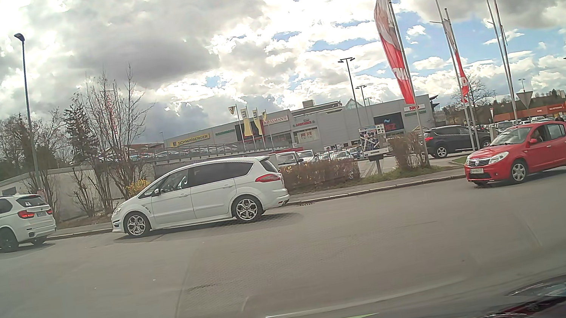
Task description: Follow the waypoints while adhering to traffic rules and regulations
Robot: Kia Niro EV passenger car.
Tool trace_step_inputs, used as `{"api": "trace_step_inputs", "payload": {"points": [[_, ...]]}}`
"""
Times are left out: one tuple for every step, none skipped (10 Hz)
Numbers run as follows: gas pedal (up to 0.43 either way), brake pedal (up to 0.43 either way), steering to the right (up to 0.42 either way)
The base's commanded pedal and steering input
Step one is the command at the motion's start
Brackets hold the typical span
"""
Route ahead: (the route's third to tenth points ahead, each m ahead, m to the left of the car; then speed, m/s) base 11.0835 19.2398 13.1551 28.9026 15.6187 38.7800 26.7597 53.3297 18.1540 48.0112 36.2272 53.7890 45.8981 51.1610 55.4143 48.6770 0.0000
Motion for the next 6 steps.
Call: {"api": "trace_step_inputs", "payload": {"points": [[0.000, 0.311, 0.010], [0.000, 0.311, 0.010], [0.000, 0.311, 0.010], [0.000, 0.311, 0.010], [0.000, 0.311, 0.010], [0.000, 0.311, 0.010]]}}
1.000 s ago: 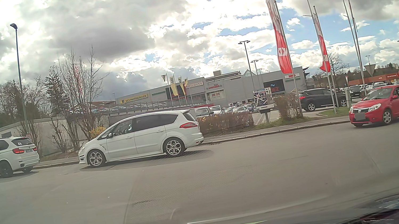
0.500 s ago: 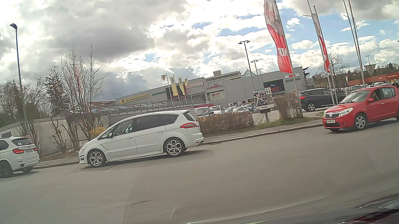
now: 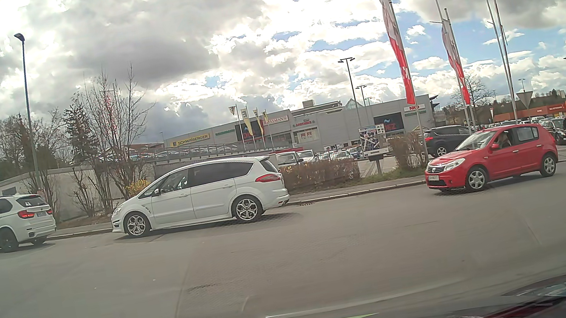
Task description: Follow the waypoints while adhering to traffic rules and regulations
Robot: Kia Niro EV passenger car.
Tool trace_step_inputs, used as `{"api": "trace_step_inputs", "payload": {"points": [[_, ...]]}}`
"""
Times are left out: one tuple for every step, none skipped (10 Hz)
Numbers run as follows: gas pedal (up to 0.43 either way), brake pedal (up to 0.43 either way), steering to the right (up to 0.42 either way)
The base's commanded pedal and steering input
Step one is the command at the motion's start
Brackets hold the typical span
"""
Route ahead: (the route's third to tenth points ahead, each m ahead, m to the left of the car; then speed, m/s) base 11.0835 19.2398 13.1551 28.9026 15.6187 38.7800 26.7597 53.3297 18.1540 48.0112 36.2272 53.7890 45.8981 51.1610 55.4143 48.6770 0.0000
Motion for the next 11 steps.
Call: {"api": "trace_step_inputs", "payload": {"points": [[0.000, 0.311, 0.010], [0.000, 0.311, 0.010], [0.000, 0.311, 0.010], [0.000, 0.311, 0.010], [0.000, 0.311, 0.010], [0.000, 0.311, 0.010], [0.000, 0.311, 0.010], [0.000, 0.311, 0.010], [0.000, 0.311, 0.010], [0.000, 0.311, 0.010], [0.000, 0.311, 0.010]]}}
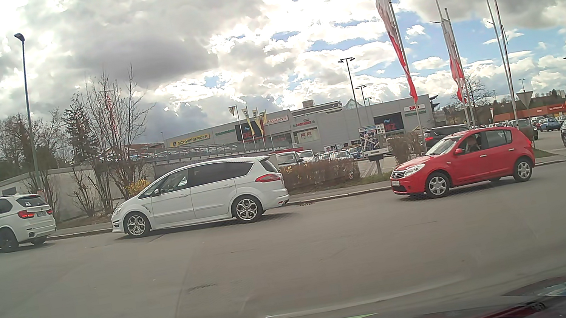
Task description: Follow the waypoints while adhering to traffic rules and regulations
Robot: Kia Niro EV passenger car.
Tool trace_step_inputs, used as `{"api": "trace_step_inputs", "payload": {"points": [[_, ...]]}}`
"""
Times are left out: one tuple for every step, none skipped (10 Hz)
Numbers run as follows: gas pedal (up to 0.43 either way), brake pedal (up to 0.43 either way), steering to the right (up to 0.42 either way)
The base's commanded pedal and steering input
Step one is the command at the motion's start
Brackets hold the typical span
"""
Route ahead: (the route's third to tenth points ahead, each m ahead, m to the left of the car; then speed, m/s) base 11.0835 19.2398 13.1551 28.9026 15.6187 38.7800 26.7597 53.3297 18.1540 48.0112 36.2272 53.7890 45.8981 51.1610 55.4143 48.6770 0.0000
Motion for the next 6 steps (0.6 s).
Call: {"api": "trace_step_inputs", "payload": {"points": [[0.000, 0.311, 0.010], [0.000, 0.311, 0.010], [0.000, 0.311, 0.010], [0.000, 0.311, 0.010], [0.000, 0.311, 0.010], [0.000, 0.311, 0.010]]}}
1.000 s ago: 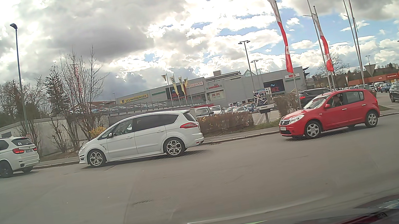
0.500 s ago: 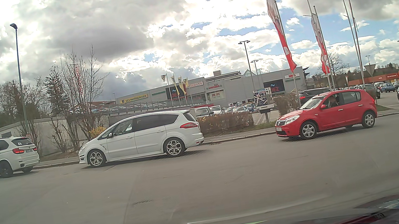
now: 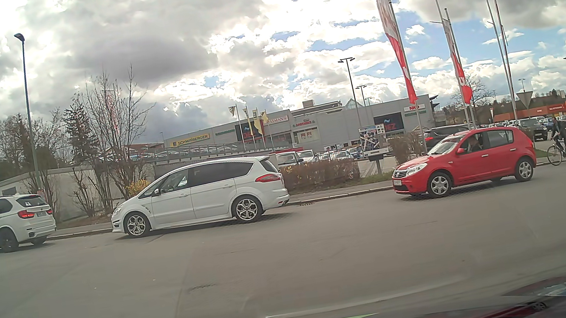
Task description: Follow the waypoints while adhering to traffic rules and regulations
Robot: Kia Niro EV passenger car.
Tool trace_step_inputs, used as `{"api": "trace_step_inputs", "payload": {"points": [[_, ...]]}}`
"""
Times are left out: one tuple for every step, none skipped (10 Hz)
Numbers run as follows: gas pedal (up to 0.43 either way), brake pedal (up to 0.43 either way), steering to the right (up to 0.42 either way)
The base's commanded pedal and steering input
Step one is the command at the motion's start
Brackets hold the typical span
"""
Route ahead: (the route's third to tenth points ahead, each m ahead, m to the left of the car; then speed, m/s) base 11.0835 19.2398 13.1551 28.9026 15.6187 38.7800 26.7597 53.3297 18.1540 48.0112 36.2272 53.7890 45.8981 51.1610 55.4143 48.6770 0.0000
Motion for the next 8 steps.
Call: {"api": "trace_step_inputs", "payload": {"points": [[0.000, 0.311, 0.010], [0.000, 0.311, 0.010], [0.000, 0.311, 0.010], [0.000, 0.311, 0.010], [0.000, 0.311, 0.010], [0.000, 0.311, 0.010], [0.000, 0.311, 0.010], [0.000, 0.311, 0.010]]}}
